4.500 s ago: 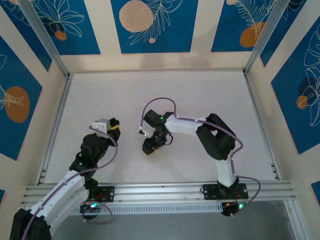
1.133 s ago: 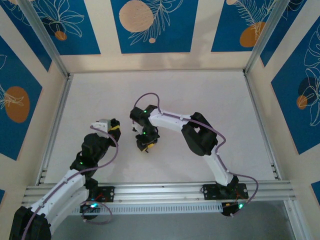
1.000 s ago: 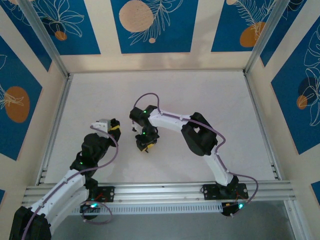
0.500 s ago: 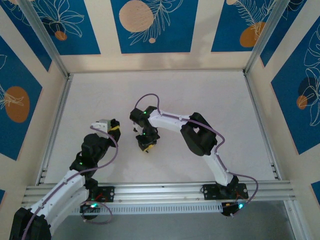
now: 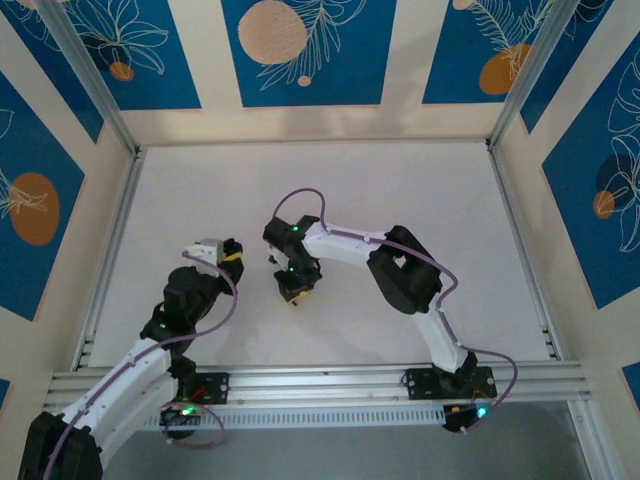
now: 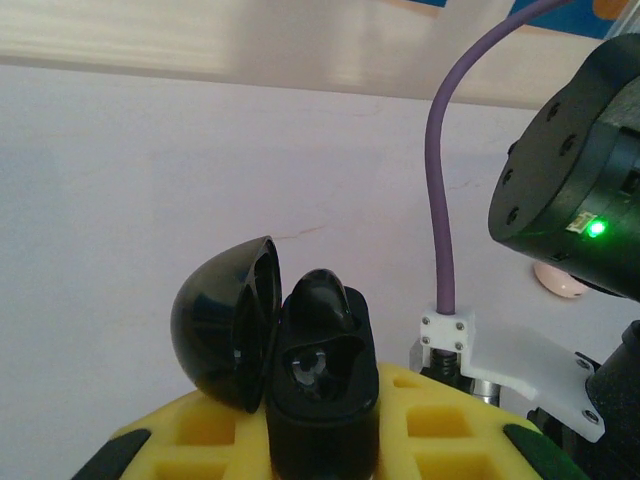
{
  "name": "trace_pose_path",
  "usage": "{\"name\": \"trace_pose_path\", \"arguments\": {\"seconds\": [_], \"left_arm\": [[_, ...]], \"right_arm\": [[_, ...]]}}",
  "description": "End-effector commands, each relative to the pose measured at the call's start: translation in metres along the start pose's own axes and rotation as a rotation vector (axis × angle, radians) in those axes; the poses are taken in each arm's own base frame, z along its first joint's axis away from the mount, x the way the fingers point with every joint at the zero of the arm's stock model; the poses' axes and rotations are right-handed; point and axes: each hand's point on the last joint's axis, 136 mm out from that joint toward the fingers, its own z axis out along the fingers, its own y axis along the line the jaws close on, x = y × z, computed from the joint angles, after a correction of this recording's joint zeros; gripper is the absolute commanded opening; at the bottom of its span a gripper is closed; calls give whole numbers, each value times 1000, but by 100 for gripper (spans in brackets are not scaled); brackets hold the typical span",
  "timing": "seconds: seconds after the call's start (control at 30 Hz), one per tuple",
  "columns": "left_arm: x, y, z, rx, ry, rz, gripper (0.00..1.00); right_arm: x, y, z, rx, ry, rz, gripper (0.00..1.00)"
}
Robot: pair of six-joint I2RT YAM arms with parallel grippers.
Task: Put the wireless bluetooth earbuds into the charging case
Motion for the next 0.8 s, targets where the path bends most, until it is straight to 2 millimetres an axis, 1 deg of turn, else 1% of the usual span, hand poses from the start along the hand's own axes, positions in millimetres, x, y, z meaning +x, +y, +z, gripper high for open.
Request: {"name": "trace_pose_path", "arguments": {"seconds": [0.0, 0.1, 0.17, 0.27, 0.4, 0.53, 0.63, 0.77], "left_arm": [[-22, -20, 2, 111, -59, 9, 20], [-23, -37, 6, 205, -58, 23, 20], [-24, -49, 9, 274, -59, 43, 20], [-21, -62, 16, 343, -59, 62, 20], [-14, -80, 28, 413, -56, 97, 20], [-5, -108, 38, 514, -39, 168, 19], [0, -127, 43, 589, -33, 214, 19], [4, -147, 47, 661, -36, 274, 19]], "right_arm": [[-10, 10, -26, -46, -110, -4, 21], [-14, 11, -43, -87, -198, -2, 21], [-15, 9, -55, -128, -264, 12, 21], [-15, 2, -71, -177, -355, 31, 21], [-11, -10, -94, -199, -474, 42, 21], [-8, -19, -120, -247, -602, 39, 21], [-5, -25, -141, -266, -706, 14, 21], [1, -29, -168, -252, -830, -32, 21]]}}
